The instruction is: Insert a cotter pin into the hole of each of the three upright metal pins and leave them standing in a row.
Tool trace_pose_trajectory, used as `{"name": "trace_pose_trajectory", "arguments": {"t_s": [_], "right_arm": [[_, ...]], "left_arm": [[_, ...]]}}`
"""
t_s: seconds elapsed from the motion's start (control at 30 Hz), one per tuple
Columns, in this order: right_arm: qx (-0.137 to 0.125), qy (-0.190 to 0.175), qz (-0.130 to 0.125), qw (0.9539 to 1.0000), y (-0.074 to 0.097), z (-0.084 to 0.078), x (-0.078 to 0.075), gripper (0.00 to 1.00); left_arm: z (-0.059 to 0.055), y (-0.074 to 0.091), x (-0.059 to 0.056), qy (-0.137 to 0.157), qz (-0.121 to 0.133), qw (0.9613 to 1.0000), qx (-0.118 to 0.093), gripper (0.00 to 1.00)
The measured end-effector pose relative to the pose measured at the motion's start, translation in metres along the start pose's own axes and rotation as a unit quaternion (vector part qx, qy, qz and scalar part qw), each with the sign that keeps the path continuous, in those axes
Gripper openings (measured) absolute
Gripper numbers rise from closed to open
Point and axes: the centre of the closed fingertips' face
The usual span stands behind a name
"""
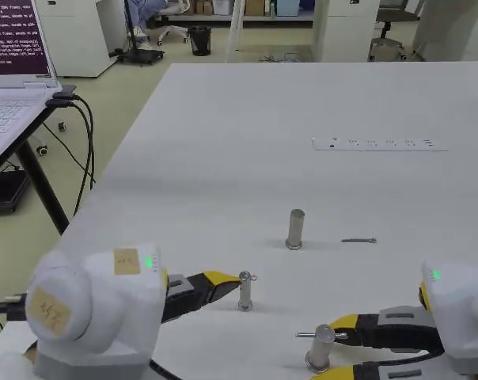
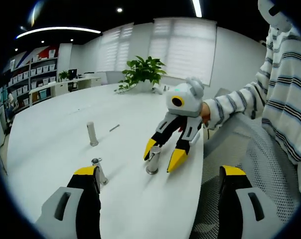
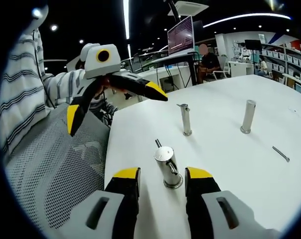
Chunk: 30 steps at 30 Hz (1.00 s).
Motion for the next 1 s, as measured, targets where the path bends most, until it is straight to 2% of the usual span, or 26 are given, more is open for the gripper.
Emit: {"name": "trace_pose_trajectory", "arguments": {"t_s": [0.1,0.43,0.67,1.0], "right_arm": [[0.0,-0.001,0.004,1.0,-0.002,-0.001,0.001,0.32],[-0.003,0.02,0.007,0.9998,-0.01,0.001,0.003,0.32],[0.002,0.023,0.006,0.9997,-0.014,0.0,0.0,0.24],[-0.008,0.033,-0.003,0.9994,-0.014,0.001,-0.006,0.16]], "left_arm": [[-0.011,0.004,0.004,0.018,0.014,0.9997,0.007,0.99],[-0.025,0.006,0.009,0.051,0.032,0.9981,0.015,0.99],[-0.028,0.006,0.008,0.06,0.037,0.9974,0.014,0.99],[-0.029,0.012,0.017,0.067,0.06,0.9959,0.008,0.99]]}}
Point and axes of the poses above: the centre of the closed fingertips' face, and the gripper's own axes: y roughly backward along the fingers, x roughly to its left, z roughly out of its top, and after that the axes turned 13 degrees about x, right-handed
